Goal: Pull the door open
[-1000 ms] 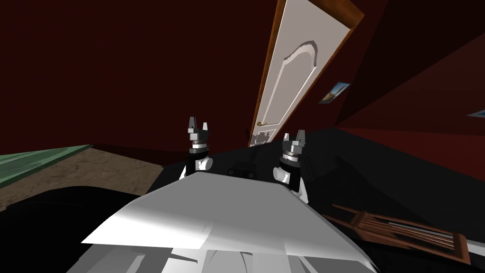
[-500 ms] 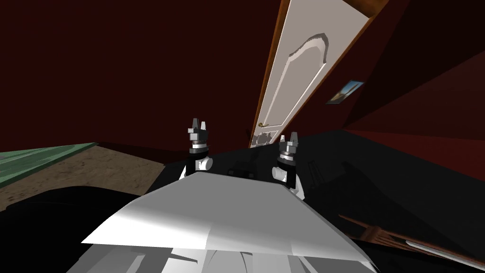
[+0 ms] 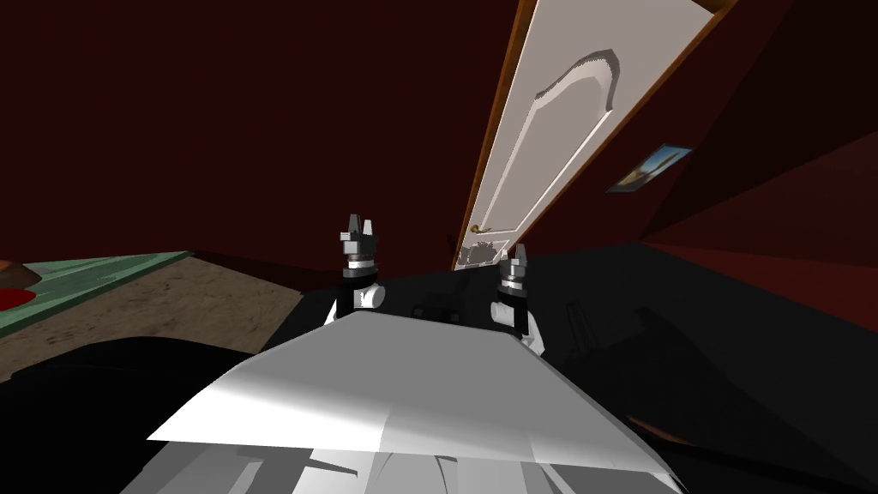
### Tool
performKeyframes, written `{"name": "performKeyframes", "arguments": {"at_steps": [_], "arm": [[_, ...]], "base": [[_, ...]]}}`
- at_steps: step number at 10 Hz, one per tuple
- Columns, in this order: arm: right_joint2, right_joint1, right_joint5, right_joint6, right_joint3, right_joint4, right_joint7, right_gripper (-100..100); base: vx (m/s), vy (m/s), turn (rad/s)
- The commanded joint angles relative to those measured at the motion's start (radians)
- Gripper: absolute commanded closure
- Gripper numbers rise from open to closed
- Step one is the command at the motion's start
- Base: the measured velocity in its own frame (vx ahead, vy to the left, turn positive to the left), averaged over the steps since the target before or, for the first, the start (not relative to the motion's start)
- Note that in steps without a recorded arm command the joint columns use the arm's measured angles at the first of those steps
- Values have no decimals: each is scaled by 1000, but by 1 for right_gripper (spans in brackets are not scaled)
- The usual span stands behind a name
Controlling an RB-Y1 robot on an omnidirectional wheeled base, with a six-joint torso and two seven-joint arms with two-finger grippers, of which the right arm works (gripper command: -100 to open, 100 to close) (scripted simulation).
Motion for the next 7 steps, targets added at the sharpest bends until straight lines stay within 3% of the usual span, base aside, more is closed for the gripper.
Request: {"name": "performKeyframes", "arguments": {"at_steps": [1, 7], "arm": [[-14, -15, -3, -8, 2, 50, -9, -100], [-53, -58, -10, -31, 6, 201, -30, -100]], "base": [[94, -82, 145], [62, -53, 84]]}}
